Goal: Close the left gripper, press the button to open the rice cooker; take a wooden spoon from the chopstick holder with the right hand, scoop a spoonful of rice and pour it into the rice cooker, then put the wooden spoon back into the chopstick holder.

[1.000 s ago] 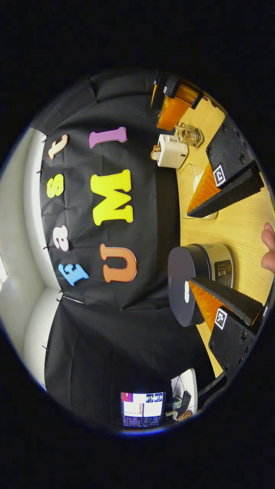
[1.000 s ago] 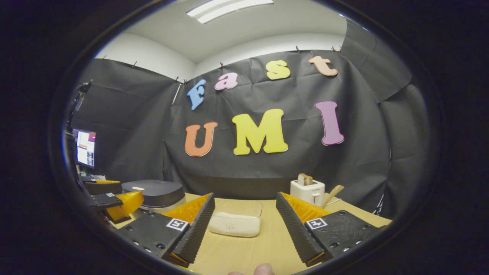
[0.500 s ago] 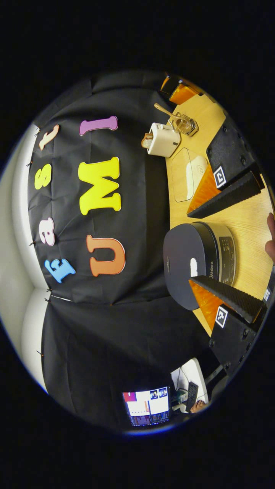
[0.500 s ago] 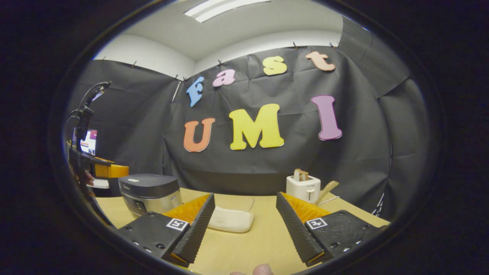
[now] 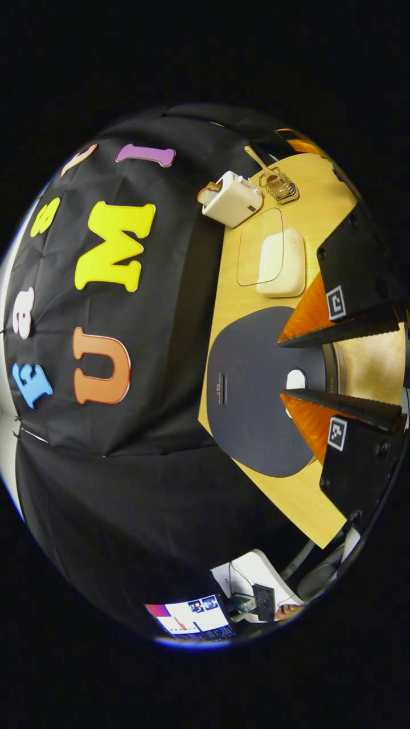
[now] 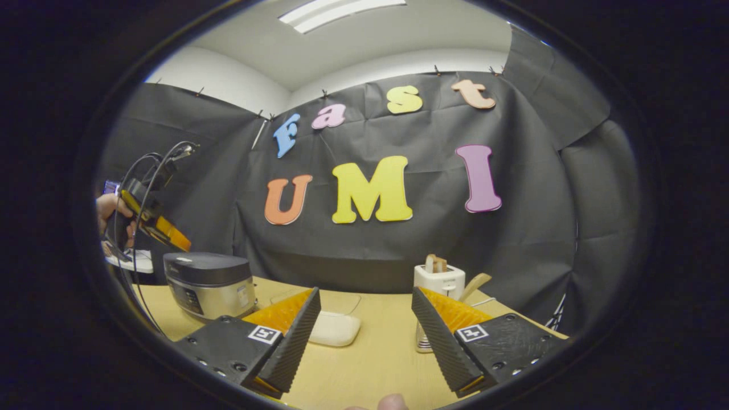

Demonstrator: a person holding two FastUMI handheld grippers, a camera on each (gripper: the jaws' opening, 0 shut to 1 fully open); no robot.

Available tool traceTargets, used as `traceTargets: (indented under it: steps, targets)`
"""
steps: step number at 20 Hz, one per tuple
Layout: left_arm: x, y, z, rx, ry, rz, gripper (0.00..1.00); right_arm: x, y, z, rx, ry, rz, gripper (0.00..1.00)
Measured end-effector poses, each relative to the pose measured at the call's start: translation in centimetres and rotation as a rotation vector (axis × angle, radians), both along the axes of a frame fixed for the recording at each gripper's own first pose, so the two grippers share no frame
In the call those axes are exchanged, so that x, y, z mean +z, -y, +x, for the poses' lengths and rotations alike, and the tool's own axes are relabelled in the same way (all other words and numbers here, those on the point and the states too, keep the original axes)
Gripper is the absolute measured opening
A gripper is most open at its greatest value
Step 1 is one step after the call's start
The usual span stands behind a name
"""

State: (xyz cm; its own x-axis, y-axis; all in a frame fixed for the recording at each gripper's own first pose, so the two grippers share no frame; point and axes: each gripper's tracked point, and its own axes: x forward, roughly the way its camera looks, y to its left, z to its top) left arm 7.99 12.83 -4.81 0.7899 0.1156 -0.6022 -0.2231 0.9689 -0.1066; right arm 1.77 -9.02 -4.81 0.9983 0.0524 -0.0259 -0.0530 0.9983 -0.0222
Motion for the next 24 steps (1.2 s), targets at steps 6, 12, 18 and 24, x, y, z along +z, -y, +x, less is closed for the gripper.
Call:
traceTargets:
  steps: [6,12,18,24]
  targets:
    - [-1.3,-1.7,0.8,0.047,-0.075,0.005,0.13,-0.4,0.9,0.5,-0.012,0.0,0.015,0.95]
    - [-2.1,-1.7,0.8,0.06,-0.115,-0.042,0.03,-0.2,1.2,0.9,-0.015,0.024,0.041,0.96]
    - [-2.5,-1.6,0.6,0.037,-0.106,0.005,0.03,-1.0,1.6,1.6,-0.005,0.01,0.095,0.95]
    - [0.7,-2.3,1.2,0.073,-0.001,0.044,0.03,-0.5,2.9,1.1,-0.034,0.01,0.08,0.95]
